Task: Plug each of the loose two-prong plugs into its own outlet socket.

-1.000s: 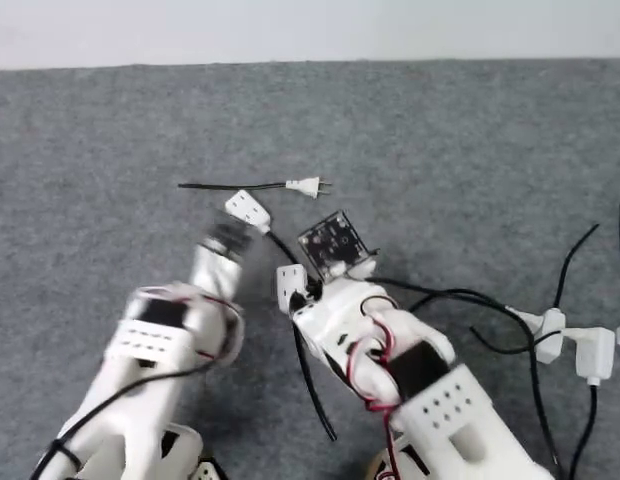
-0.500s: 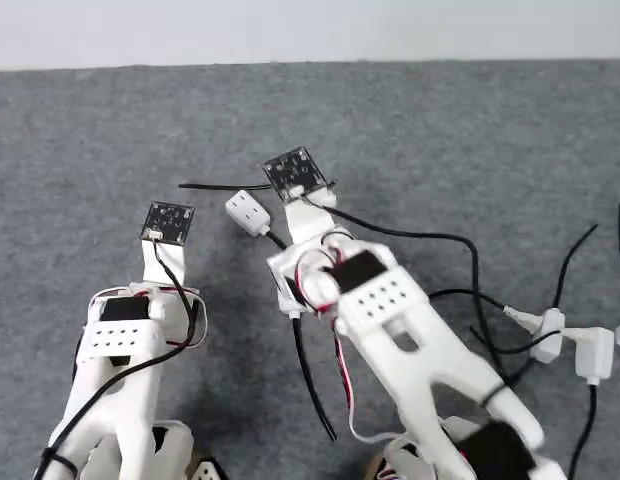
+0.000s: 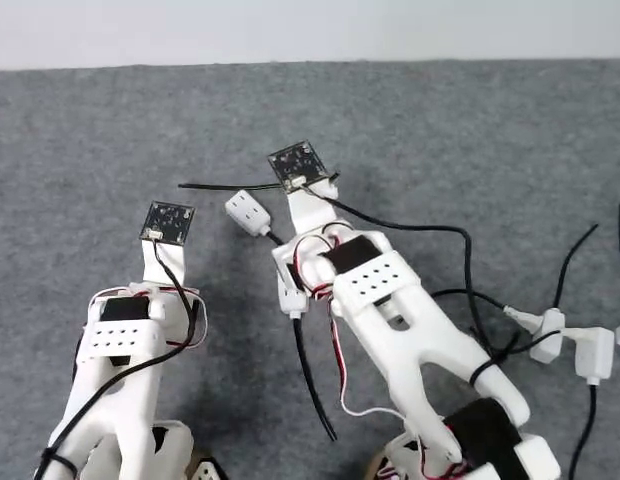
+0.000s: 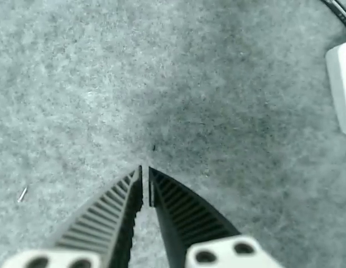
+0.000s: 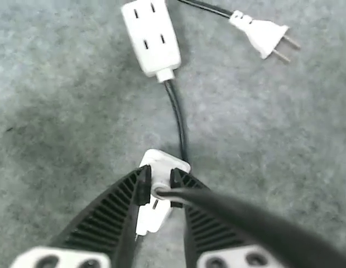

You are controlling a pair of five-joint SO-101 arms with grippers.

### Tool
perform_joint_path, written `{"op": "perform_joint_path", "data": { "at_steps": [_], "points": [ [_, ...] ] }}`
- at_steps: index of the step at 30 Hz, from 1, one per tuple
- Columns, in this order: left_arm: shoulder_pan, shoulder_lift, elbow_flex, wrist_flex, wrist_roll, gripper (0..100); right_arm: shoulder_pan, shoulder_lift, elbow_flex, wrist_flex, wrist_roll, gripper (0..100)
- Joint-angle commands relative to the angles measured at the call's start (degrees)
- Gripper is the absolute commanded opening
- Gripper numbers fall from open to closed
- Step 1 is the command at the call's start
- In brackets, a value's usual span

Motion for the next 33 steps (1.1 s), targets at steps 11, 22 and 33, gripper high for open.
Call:
{"op": "perform_joint_path", "data": {
  "at_steps": [11,22,33],
  "points": [
    [-0.26,-0.79,-0.66,-1.49,-0.88,1,1.01,7.34,-3.78,-1.01,3.96,0.8],
    [-0.26,-0.70,-0.57,-1.49,-0.88,1,-0.92,11.03,-2.20,0.48,9.67,0.8],
    [-0.70,-0.70,-0.57,-3.08,-0.88,1,-6.37,10.86,-7.30,2.59,-1.93,26.3]
  ]
}}
